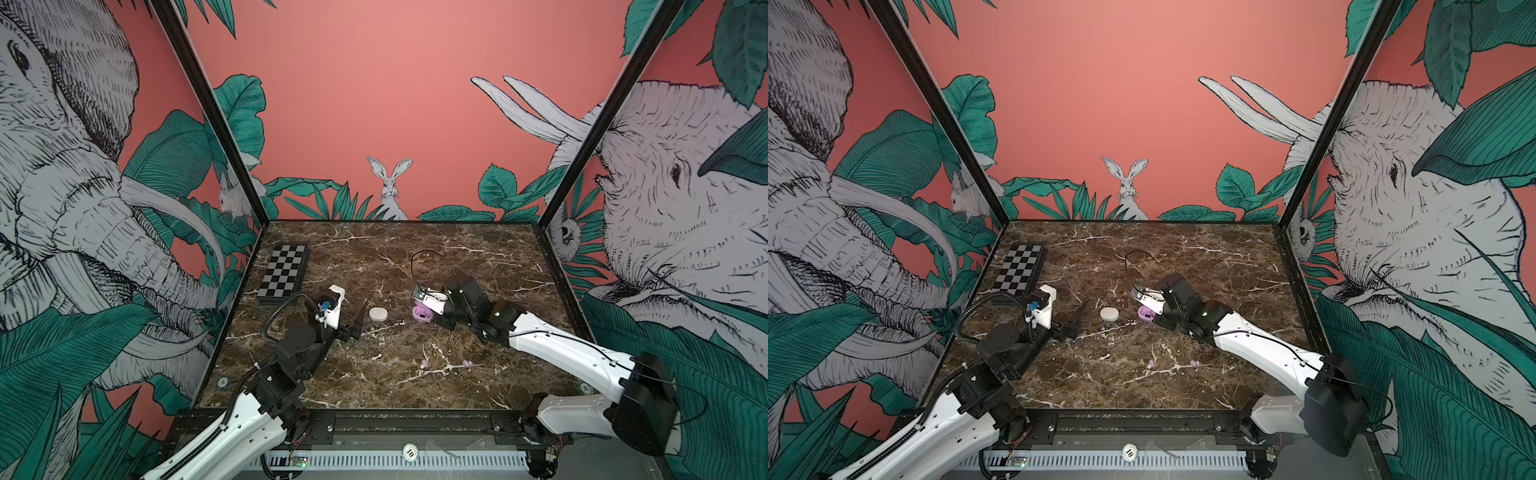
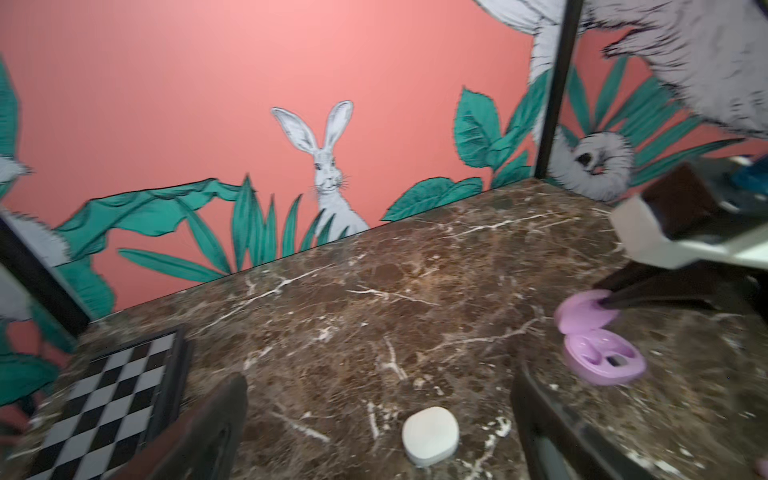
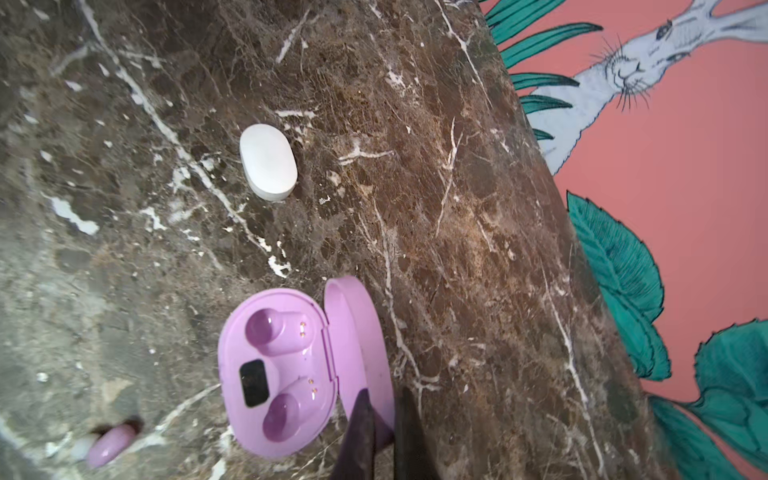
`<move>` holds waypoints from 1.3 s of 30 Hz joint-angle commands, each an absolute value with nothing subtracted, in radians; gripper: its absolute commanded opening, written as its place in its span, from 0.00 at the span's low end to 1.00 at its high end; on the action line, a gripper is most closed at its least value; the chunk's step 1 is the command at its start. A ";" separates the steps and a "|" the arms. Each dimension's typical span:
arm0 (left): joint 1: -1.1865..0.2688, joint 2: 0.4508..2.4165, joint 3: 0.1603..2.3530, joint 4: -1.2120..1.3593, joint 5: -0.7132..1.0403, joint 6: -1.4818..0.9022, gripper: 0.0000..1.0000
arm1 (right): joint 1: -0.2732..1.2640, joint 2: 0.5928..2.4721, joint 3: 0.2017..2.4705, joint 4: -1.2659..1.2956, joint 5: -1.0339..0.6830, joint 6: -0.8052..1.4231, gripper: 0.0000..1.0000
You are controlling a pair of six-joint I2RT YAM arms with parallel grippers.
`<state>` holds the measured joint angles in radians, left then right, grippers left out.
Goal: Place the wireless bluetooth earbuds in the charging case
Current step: 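Lower the open pink case to the table while the left arm withdraws, then raise the right gripper away from the open pink case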
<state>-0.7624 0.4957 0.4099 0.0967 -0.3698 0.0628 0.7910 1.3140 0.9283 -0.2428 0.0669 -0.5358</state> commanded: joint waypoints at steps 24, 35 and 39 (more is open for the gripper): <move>-0.762 0.462 0.387 0.144 -0.522 0.135 0.99 | 0.686 1.650 0.986 0.049 -0.053 -0.818 0.00; -0.762 0.469 0.382 0.152 -0.496 0.137 0.99 | 0.690 1.661 0.960 0.071 -0.050 -0.729 0.00; -0.760 0.469 0.380 0.154 -0.490 0.138 0.99 | 0.696 1.671 0.945 0.073 -0.031 -0.718 0.00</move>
